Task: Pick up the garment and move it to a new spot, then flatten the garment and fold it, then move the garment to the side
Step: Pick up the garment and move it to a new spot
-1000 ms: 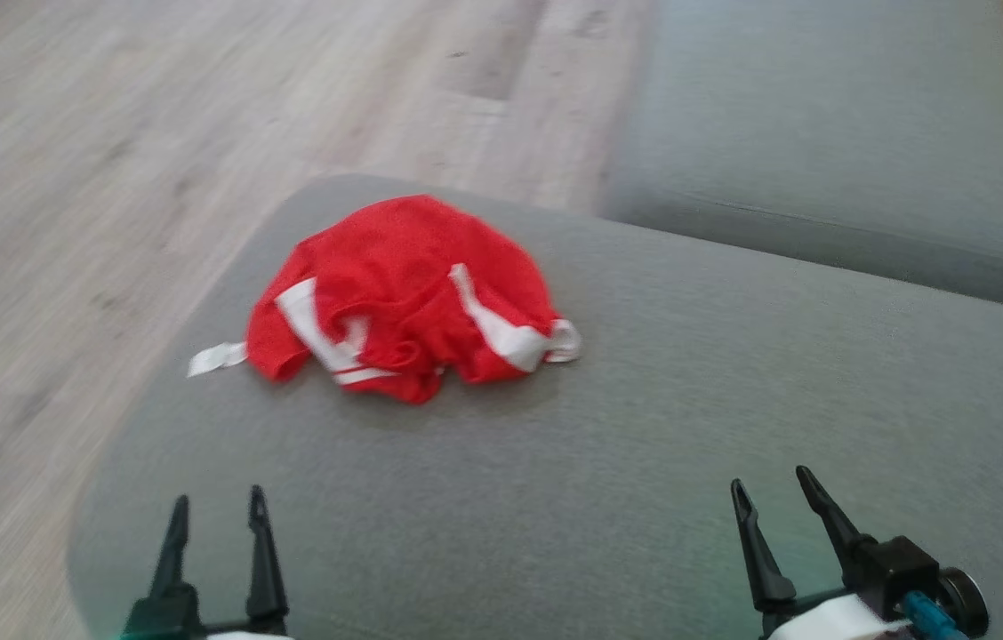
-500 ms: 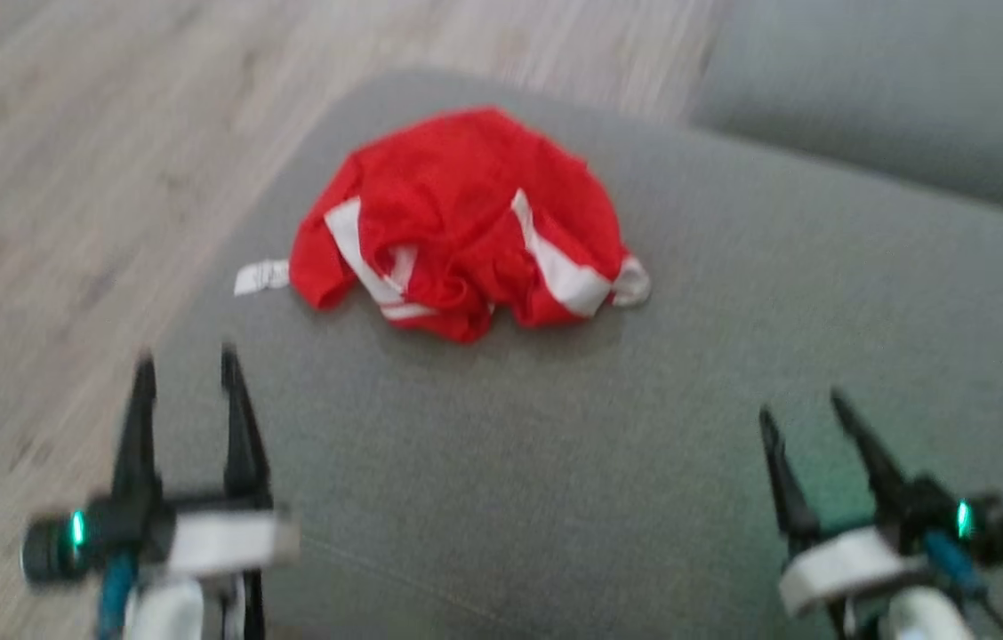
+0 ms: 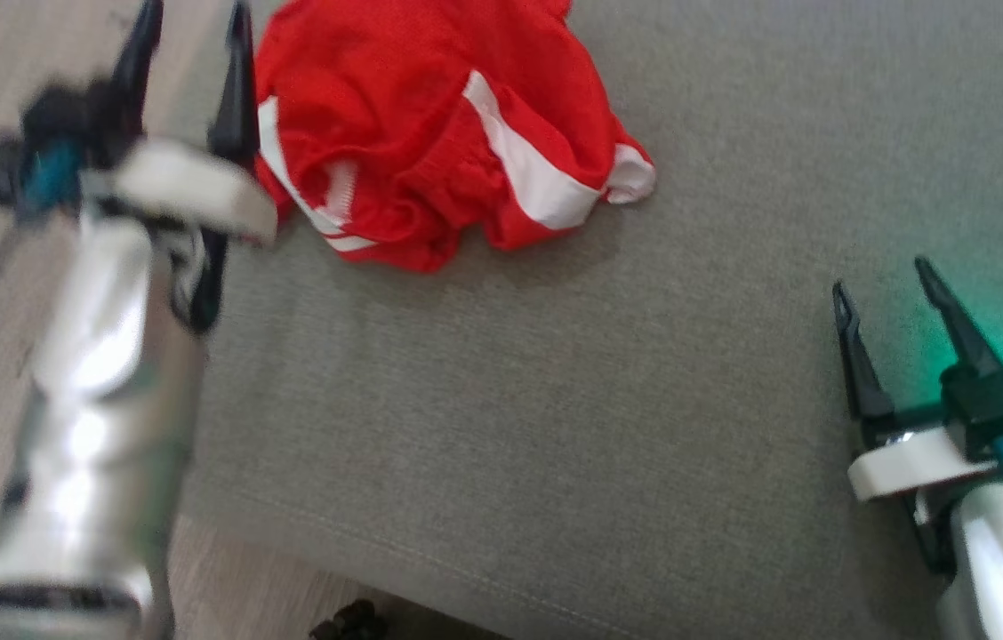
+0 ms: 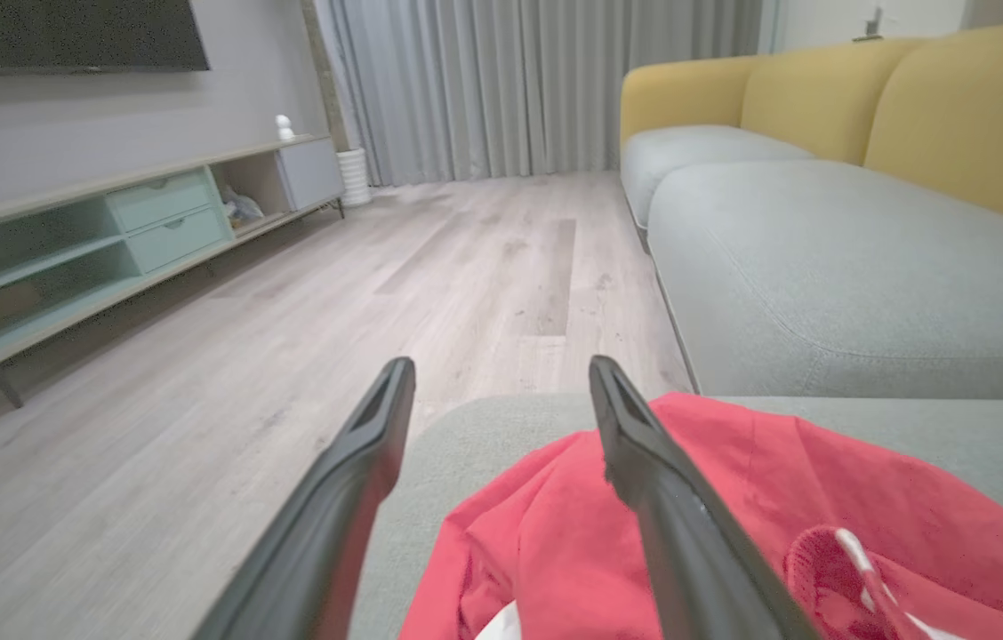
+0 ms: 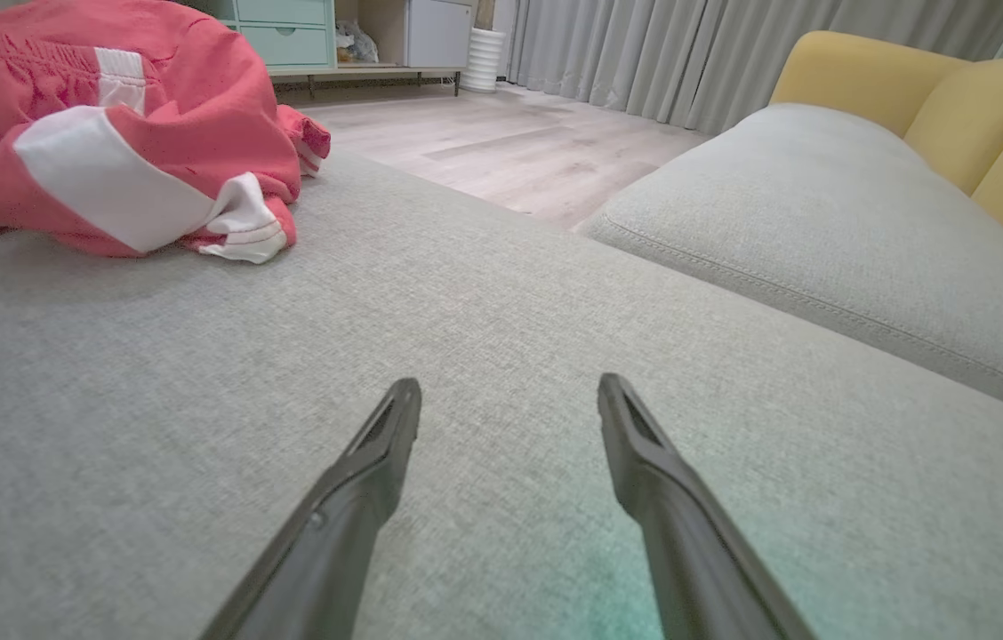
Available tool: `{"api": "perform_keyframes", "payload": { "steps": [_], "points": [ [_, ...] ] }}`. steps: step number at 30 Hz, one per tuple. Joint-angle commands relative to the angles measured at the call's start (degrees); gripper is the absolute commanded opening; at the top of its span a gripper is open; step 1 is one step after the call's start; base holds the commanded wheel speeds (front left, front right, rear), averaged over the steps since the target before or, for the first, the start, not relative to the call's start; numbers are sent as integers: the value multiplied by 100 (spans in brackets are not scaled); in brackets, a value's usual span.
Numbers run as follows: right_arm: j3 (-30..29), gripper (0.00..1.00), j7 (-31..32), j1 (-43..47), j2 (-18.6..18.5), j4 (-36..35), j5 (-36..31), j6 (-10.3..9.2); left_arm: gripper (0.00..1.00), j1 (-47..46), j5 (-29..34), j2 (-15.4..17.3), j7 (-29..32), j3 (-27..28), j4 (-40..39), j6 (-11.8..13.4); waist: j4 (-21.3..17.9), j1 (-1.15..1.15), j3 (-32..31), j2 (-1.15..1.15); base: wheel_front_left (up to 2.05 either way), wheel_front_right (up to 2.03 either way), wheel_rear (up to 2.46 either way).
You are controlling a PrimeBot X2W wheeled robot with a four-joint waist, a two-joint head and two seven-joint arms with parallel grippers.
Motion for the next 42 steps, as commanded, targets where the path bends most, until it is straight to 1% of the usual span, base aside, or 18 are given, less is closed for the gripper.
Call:
{"api": "perform_keyframes", "payload": {
  "steps": [1,5,8,11,14,15,16,21,23,26,29,30,35,38,40,42],
  "points": [
    [136,100,-63,-138,-110,-236,14,31,100,-356,-64,289,43,92,63,-16,-184,-2,288,0,0,0,0],
    [169,100,-63,-249,-267,-412,56,31,100,-1216,-294,388,319,-251,1131,-48,-342,-2,633,0,0,0,0],
    [191,100,-63,-310,-340,-564,126,31,100,-1565,-641,409,567,-645,1740,-51,-433,-2,851,0,0,0,0],
    [180,100,-63,-335,-385,-650,158,31,100,-1685,-1034,421,793,-1018,2149,-52,-476,-2,996,0,0,0,0],
    [188,100,-63,-373,-368,-634,194,31,100,-1726,-1307,505,787,-1335,2353,-52,-510,-2,1063,0,0,0,0],
    [191,100,-63,-393,-360,-628,193,31,42,-1759,-1391,553,677,-1402,2360,-53,-509,-2,1077,0,0,0,0],
    [196,100,-63,-423,-350,-626,196,31,0,-1795,-1454,596,561,-1476,2365,-53,-508,-2,1083,0,0,0,0],
    [262,100,-63,-492,-221,-492,259,31,0,-1992,-1871,676,112,-1823,2252,-53,-518,-2,821,0,0,0,0],
    [296,100,-63,-495,-176,-447,281,31,0,-2032,-1965,707,52,-1921,2177,-53,-545,-2,733,0,0,0,0],
    [415,100,-63,-525,-5,-322,371,31,0,-2143,-2206,864,-98,-2275,1908,-53,-694,-2,354,0,0,0,0],
    [559,100,-63,-517,181,-270,511,31,0,-2263,-2432,1038,-141,-2676,1547,-53,-935,-2,-120,0,0,0,0],
    [654,100,-63,-479,299,-260,610,31,0,-2351,-2559,1208,-110,-2963,1275,-53,-1173,-2,-468,0,0,0,0],
    [784,100,-63,-256,497,-288,809,31,0,-2611,-2864,1572,81,-3551,528,-53,-1902,-2,-1277,0,0,0,0],
    [873,100,-63,-72,543,-316,886,31,0,-2773,-2987,1693,225,-3825,120,-53,-2409,-2,-1639,0,0,0,0],
    [920,100,-63,14,555,-405,935,31,0,-2907,-3017,1720,309,-3944,-89,-53,-2731,-2,-1756,0,0,0,0],
    [977,100,-63,82,559,-519,1118,31,0,-3022,-3023,1717,399,-4059,-265,-54,-3058,-2,-1824,0,0,0,0]
  ]
}}
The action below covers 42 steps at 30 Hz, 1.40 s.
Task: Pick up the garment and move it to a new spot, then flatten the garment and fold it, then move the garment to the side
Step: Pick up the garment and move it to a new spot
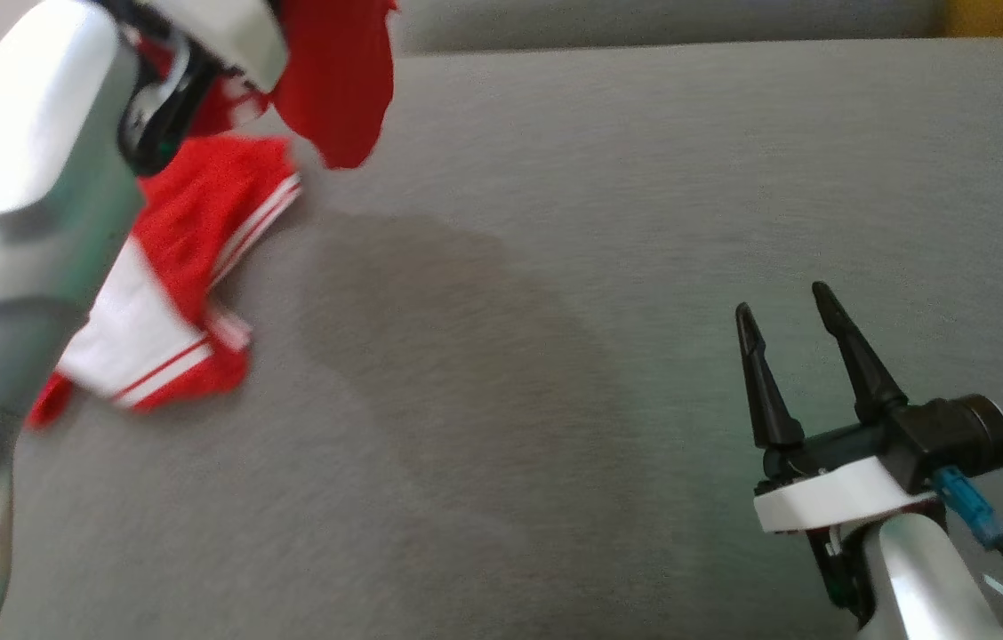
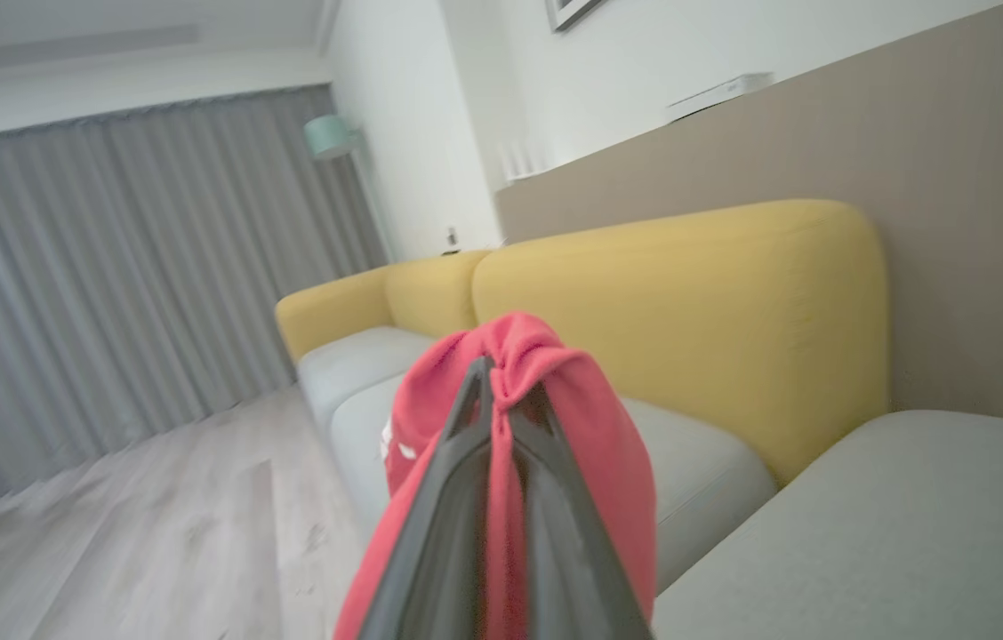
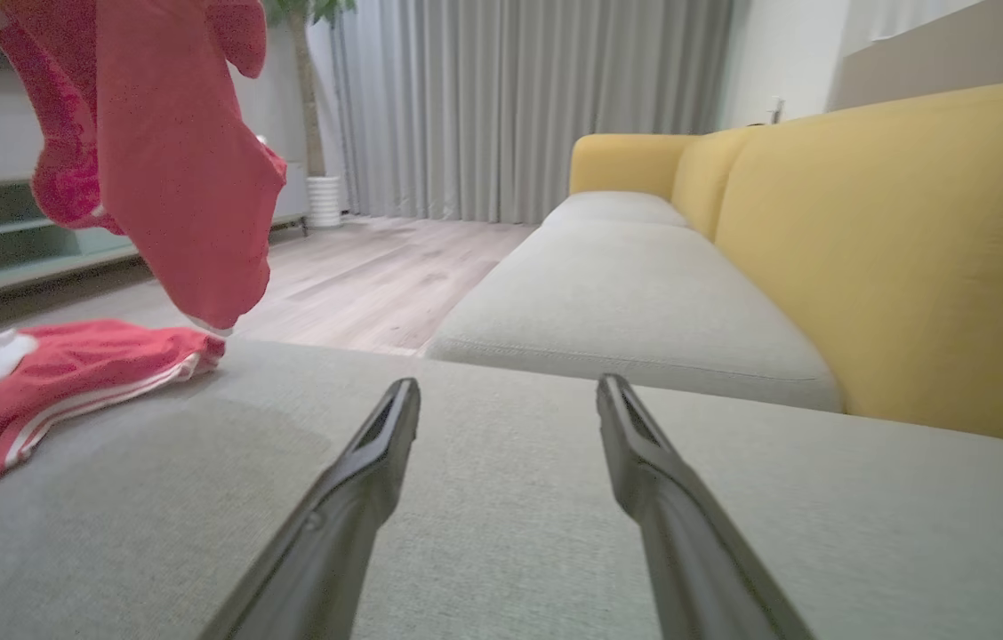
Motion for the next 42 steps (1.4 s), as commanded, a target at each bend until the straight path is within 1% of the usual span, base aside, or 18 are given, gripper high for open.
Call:
{"api": "perform_keyframes", "payload": {
  "steps": [1,5,9,14,17,18,19,20,22,24,25,27,30,31,33,37,40,42],
  "points": [
    [151,100,-14,-99,51,-272,122,22,0,-467,-72,193,76,139,-224,10,-962,1,-587,0,0,0,0],
    [276,100,-14,-35,53,-418,368,22,0,-606,-100,62,243,70,-415,28,-1530,1,-523,0,0,0,0],
    [339,100,-14,-77,53,-478,514,22,0,-629,-132,-147,456,-66,-337,44,-1979,1,-294,0,0,0,0],
    [470,100,-14,-186,54,-508,696,22,0,-278,-255,-491,760,-372,118,37,-2378,1,86,0,0,0,0],
    [645,100,-14,-292,54,-481,829,22,0,74,-299,-626,804,-578,517,30,-2580,1,355,0,0,0,0],
    [713,100,-14,-323,54,-453,872,22,34,228,-285,-661,778,-674,660,28,-2632,1,420,0,0,0,0],
    [785,100,-14,-349,54,-422,917,22,93,403,-279,-690,723,-760,809,25,-2682,1,471,0,0,0,0],
    [847,100,-14,-371,54,-390,949,22,100,573,-274,-723,624,-819,958,24,-2717,1,521,0,0,0,0],
    [933,100,-14,-428,54,-349,987,22,100,876,-263,-789,309,-856,1239,60,-2746,1,605,0,0,0,0],
    [977,100,-14,-455,54,-316,1005,22,100,1123,-226,-847,-194,-817,1465,221,-2712,1,640,0,0,0,0],
    [977,100,-14,-455,54,-316,1005,22,100,1123,-226,-847,-194,-817,1465,221,-2712,1,640,0,0,0,0],
    [984,100,-14,-454,54,-275,1000,22,100,1396,-247,-915,-677,-721,1632,390,-2621,1,604,0,0,0,0],
    [919,100,-14,-376,54,-185,914,22,100,1843,-226,-992,-974,-505,1633,685,-2389,1,443,0,0,0,0],
    [849,100,-14,-329,54,-159,880,22,100,1998,-193,-1019,-993,-351,1474,810,-2269,1,378,0,0,0,0],
    [705,100,-14,-240,54,-112,801,22,100,2420,5,-1013,-999,128,819,1051,-2022,1,263,0,0,0,0],
    [443,100,-14,18,54,29,626,22,100,3864,659,-1080,-1002,1162,-612,1471,-1523,1,-126,0,0,0,0],
    [233,100,-14,302,54,181,518,22,100,5014,1200,-1249,-1002,1837,-1443,1597,-1143,1,-492,0,0,0,0],
    [113,100,-14,479,54,264,462,22,100,5660,1562,-1372,-1003,2184,-1893,1582,-912,1,-667,0,0,0,0]
  ]
}}
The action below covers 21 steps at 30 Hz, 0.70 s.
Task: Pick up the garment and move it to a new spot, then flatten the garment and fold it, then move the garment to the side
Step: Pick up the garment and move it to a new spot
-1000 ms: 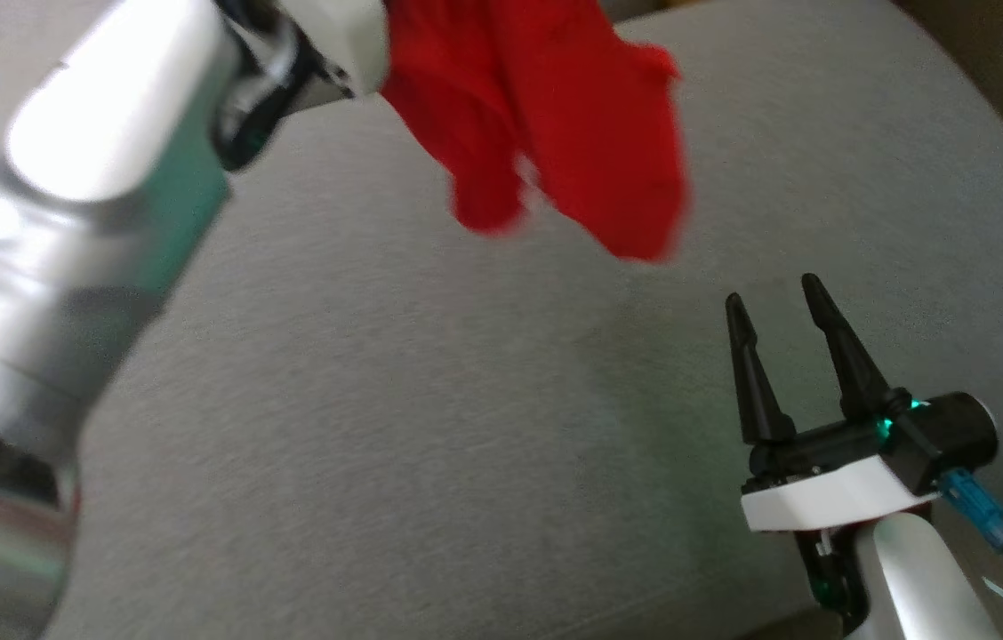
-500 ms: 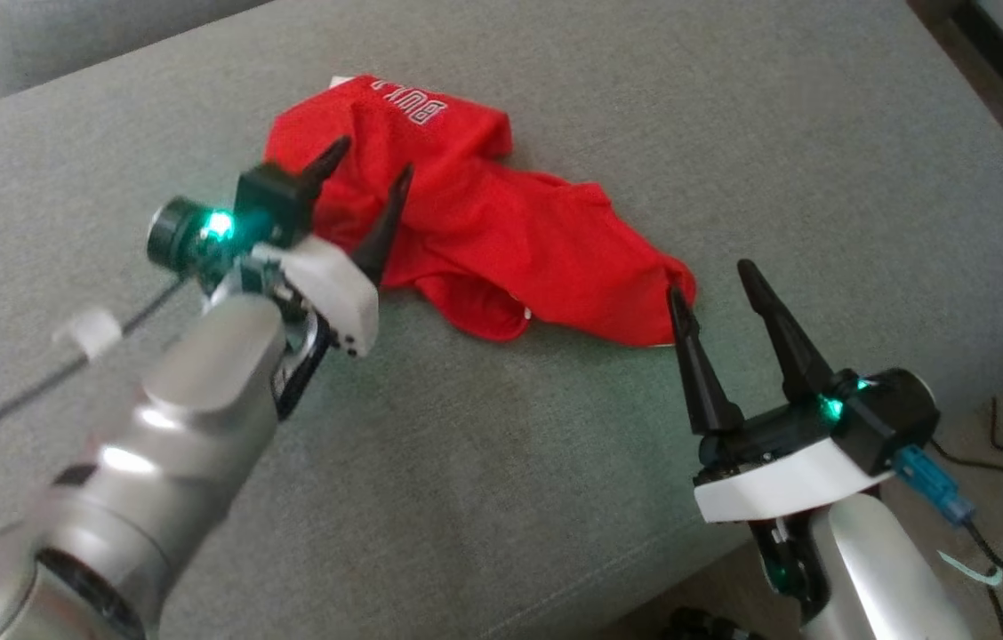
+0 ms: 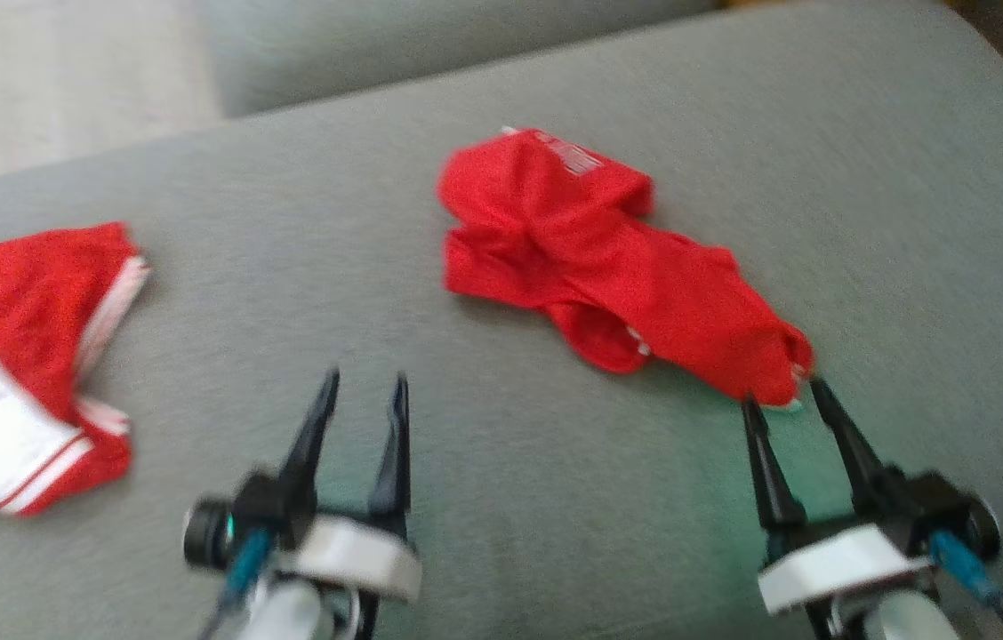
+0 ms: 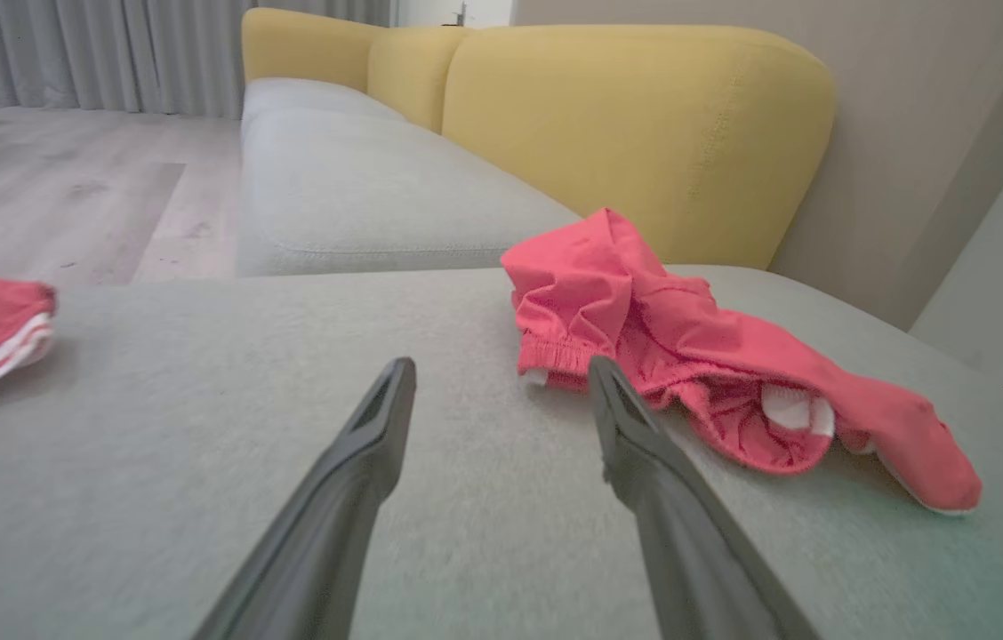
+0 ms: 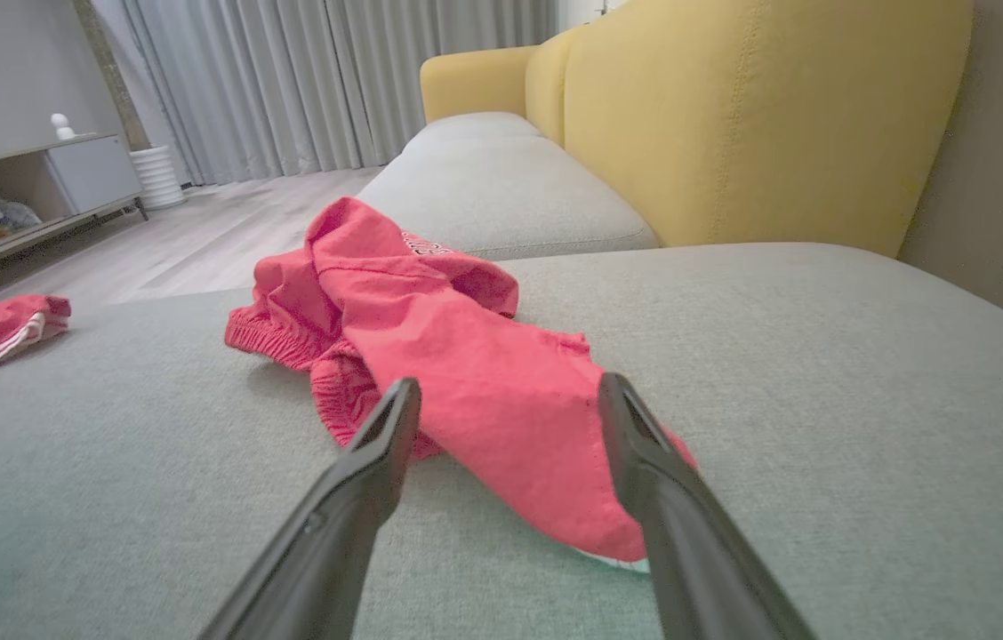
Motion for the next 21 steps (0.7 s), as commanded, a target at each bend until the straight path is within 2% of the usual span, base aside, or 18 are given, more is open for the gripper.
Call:
{"api": "perform_keyframes", "payload": {
  "steps": [1,9,12,21],
  "points": [
    [55,100,-15,6,-14,-108,-59,22,100,34,307,-74,-55,408,-476,3,657,2,-571,0,0,0,0],
    [-158,100,-15,459,-14,-73,-141,22,100,1609,1150,-452,-55,1450,-1647,-180,1265,2,-1059,0,0,0,0],
    [-183,100,-15,614,-14,-101,-137,22,100,2023,1349,-498,-55,1717,-1868,-127,1366,2,-1210,0,0,0,0],
    [-75,100,-15,850,-14,-148,-51,22,100,2499,1548,-518,-55,1904,-1920,14,1403,2,-1429,0,0,0,0]
  ]
}}
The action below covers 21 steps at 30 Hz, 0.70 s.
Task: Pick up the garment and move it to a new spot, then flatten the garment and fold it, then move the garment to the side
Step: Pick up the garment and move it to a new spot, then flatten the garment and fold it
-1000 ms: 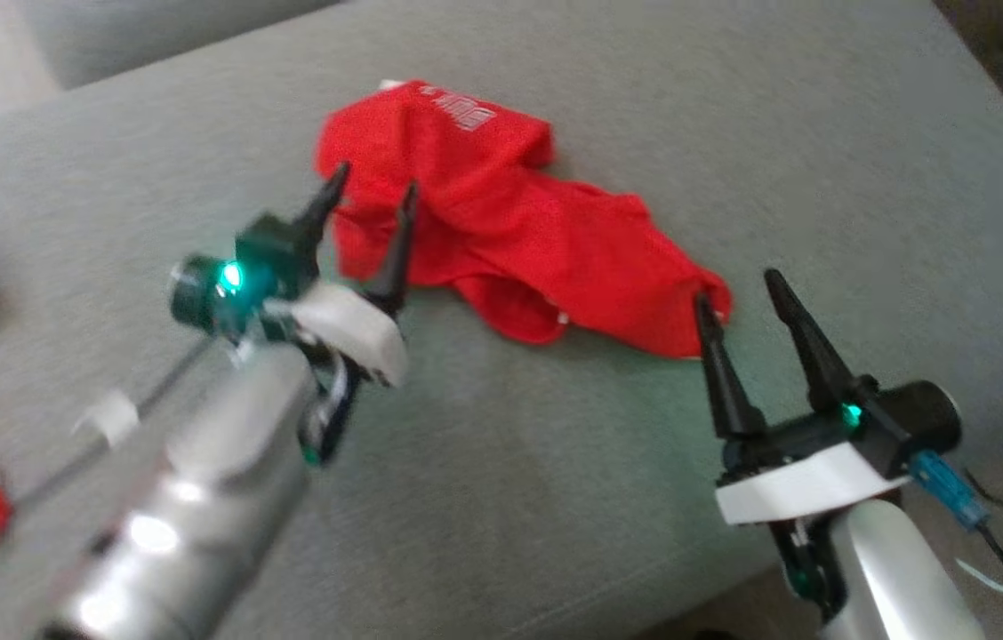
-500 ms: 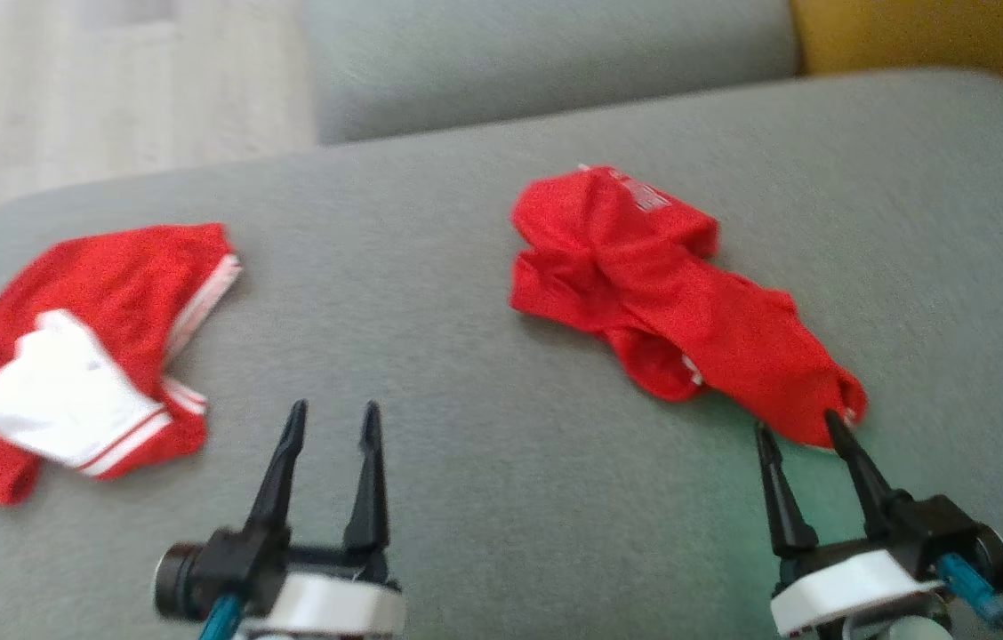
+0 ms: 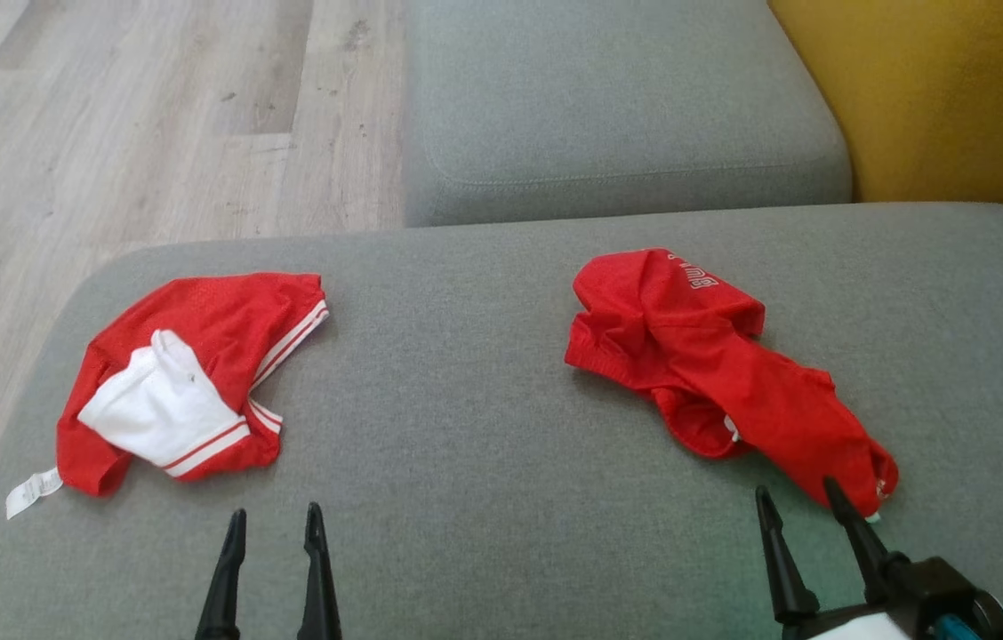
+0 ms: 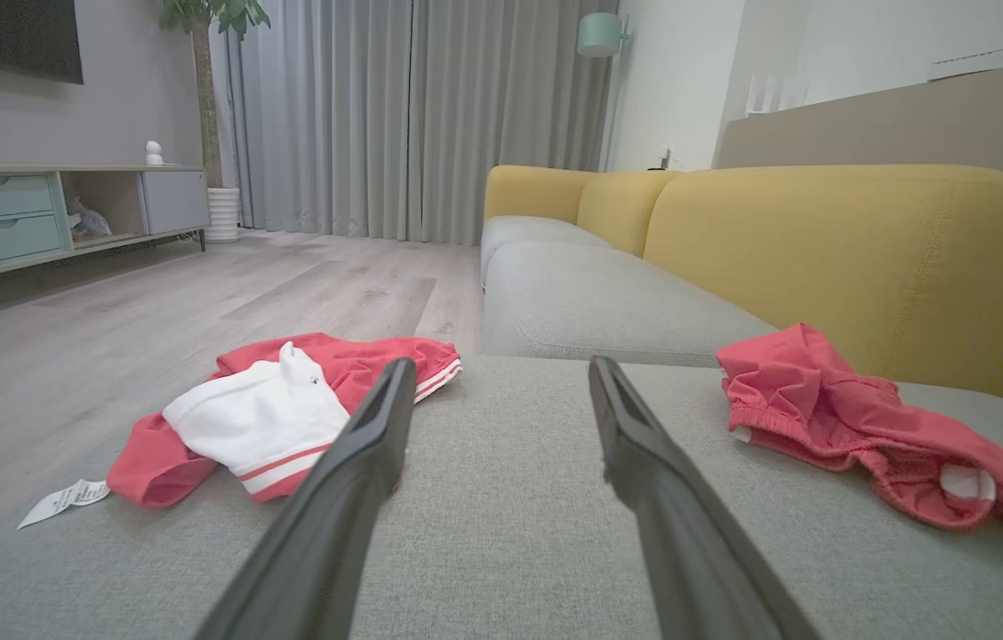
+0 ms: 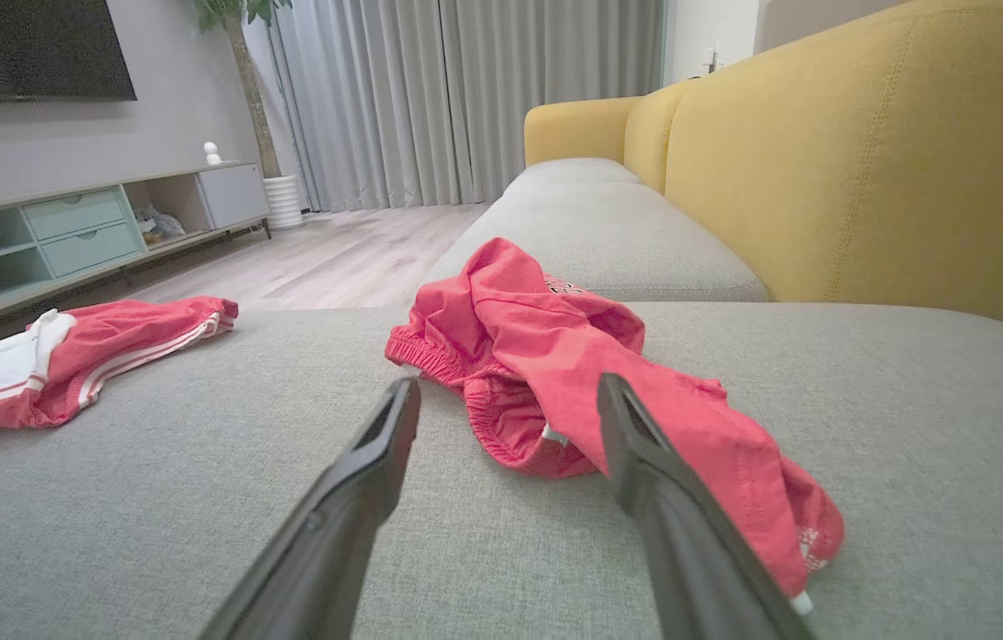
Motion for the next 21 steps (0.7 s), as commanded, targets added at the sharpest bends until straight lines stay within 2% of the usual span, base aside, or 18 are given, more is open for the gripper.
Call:
{"api": "perform_keyframes", "payload": {
  "steps": [1,14,21],
  "points": [
    [164,100,-22,-155,-30,-198,25,22,100,-220,34,-55,-54,177,-146,42,-19,1,-19,0,0,0,0],
    [250,100,-22,-115,-30,-178,48,22,100,-167,22,-56,-54,106,-27,36,-154,1,-36,0,0,0,0],
    [304,100,-22,-158,-30,-188,-26,22,100,-648,-122,-56,-54,-607,654,-279,-423,1,201,0,0,0,0]
  ]
}}
